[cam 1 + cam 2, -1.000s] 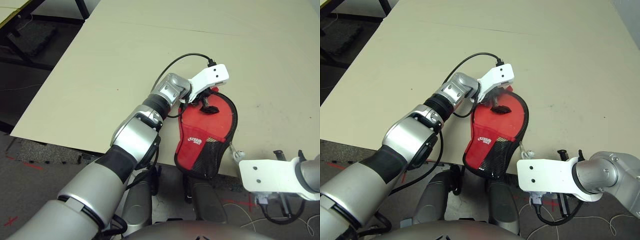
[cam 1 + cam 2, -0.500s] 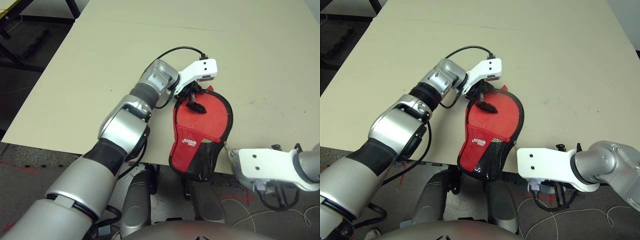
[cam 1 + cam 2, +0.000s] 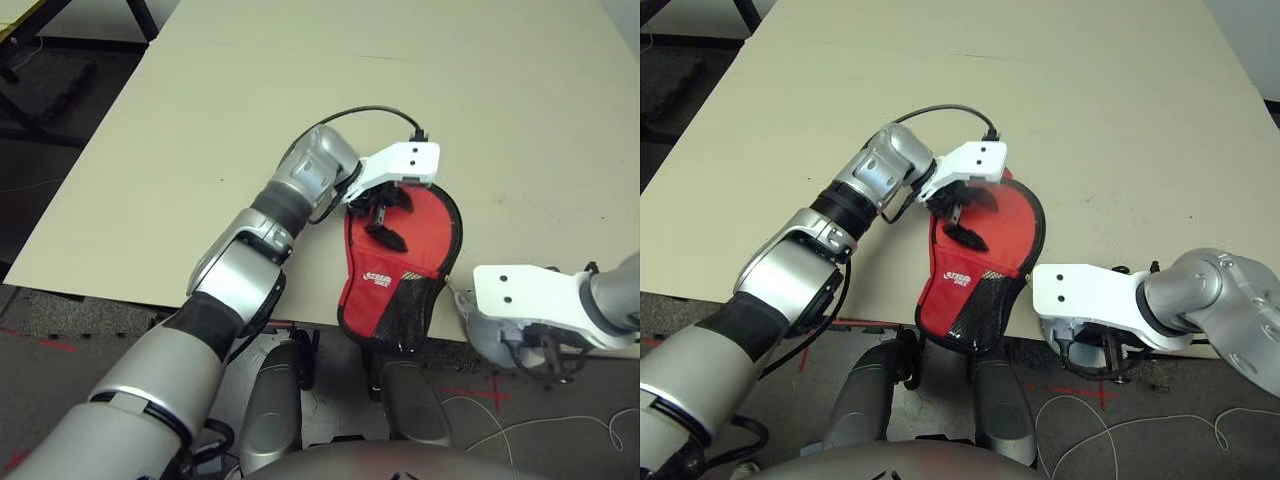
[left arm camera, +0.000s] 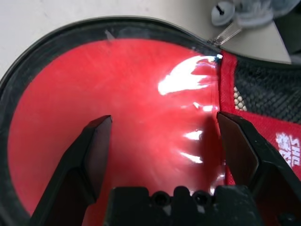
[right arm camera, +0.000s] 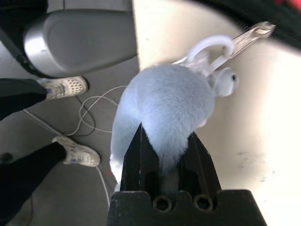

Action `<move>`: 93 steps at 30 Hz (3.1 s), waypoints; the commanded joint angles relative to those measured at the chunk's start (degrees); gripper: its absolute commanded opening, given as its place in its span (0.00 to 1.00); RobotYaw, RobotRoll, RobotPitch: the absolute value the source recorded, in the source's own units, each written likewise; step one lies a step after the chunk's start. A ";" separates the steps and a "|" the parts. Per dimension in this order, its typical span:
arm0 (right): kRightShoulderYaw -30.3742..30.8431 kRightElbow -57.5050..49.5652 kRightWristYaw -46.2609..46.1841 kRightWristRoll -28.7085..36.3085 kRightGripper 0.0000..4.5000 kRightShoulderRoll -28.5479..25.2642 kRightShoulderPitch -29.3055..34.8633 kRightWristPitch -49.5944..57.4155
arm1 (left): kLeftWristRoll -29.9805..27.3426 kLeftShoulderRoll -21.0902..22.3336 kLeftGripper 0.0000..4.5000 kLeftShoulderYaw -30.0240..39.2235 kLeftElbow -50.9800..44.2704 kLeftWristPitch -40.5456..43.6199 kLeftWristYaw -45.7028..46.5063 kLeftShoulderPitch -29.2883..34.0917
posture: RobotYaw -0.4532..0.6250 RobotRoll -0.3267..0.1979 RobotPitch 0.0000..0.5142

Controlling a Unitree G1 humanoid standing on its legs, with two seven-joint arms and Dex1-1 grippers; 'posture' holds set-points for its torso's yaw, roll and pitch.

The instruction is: Store the ping-pong paddle in its case and zip it.

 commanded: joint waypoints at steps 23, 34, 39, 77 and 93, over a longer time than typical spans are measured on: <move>7.13 -13.56 6.86 -2.55 0.04 -1.50 10.23 -11.67 | 6.62 -9.81 1.00 -4.23 18.74 0.91 15.42 0.43 | 0.25 0.62 0.59; -7.68 2.48 5.74 -2.98 0.04 -6.62 10.46 -6.38 | 5.94 -10.14 1.00 -3.58 18.09 0.50 14.63 0.53 | 0.24 0.62 0.58; -17.25 5.75 8.79 -2.20 0.04 -12.62 24.09 -7.38 | 5.88 -10.21 1.00 -3.50 17.97 0.24 14.44 0.66 | 0.24 0.62 0.58; -42.51 2.75 21.63 -5.97 0.03 -0.18 39.64 -10.14 | 5.02 -11.03 1.00 -2.24 18.86 0.45 16.29 0.90 | 0.22 0.62 0.56; -18.71 20.18 6.06 -1.65 0.40 5.09 7.75 -0.40 | -1.17 -6.51 1.00 6.98 13.16 5.17 18.13 0.12 | 0.30 0.62 0.60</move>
